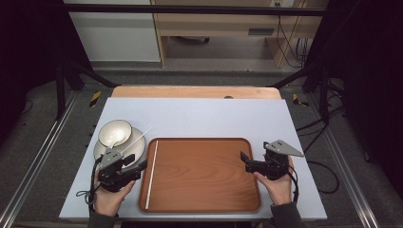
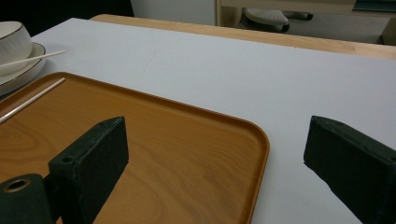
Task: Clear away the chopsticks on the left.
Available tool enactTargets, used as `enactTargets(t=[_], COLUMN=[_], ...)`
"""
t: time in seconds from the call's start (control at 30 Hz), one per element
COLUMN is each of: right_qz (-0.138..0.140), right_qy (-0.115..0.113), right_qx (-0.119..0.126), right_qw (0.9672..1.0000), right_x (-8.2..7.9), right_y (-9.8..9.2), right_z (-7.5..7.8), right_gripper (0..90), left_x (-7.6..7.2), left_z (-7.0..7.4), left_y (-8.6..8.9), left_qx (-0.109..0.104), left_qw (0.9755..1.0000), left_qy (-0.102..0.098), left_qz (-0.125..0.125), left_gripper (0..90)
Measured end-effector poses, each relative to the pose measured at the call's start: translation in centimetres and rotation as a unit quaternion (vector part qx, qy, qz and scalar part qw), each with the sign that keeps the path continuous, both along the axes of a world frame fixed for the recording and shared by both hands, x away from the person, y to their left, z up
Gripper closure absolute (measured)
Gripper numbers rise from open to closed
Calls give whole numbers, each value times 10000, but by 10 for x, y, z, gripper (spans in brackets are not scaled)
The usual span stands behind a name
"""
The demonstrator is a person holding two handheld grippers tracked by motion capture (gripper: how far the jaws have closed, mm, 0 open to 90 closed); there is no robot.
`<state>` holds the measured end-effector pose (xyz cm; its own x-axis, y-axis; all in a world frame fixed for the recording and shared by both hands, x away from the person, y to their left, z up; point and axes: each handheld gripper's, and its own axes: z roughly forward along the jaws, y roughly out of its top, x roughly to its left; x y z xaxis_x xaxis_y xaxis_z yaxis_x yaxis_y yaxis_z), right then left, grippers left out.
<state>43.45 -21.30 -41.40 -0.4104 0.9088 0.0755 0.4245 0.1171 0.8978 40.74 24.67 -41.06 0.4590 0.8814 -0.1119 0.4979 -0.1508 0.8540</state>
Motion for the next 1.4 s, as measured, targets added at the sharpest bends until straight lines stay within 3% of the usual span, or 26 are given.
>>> enactTargets(t=[0.17, 0.33, 0.63, 0.7, 0.93, 0.97, 1.2, 1.4], right_qz=[2, 17, 22, 27, 42, 49, 41, 43], right_qy=[6, 16, 27, 26, 61, 55, 77, 84], right_qx=[3, 18, 15, -6, -15, -58, -44, -82], right_qw=[10000, 10000, 10000, 10000, 10000, 10000, 10000, 9999], right_x=[0, 0, 0, 1, 1, 2, 2, 3], right_y=[0, 1, 1, 0, 4, 4, 6, 6], right_z=[-1, 0, 0, -1, -1, -2, -2, -3], right_gripper=[66, 65, 65, 66, 67, 67, 68, 69], left_x=[0, 2, 5, 6, 23, 29, 47, 56], left_z=[-4, -11, -26, -27, -33, -33, -35, -37], left_y=[18, 31, 71, 74, 86, 88, 87, 88], left_qx=[86, 208, 521, 608, 865, 980, 1242, 1316], left_qw=[9998, 9993, 9985, 9980, 9961, 9950, 9917, 9900], left_qy=[-107, -46, 21, 22, 106, 142, 224, 358], left_qz=[-158, -300, -160, -155, -142, -161, -227, -347], left_gripper=[380, 331, 316, 318, 413, 433, 515, 623])
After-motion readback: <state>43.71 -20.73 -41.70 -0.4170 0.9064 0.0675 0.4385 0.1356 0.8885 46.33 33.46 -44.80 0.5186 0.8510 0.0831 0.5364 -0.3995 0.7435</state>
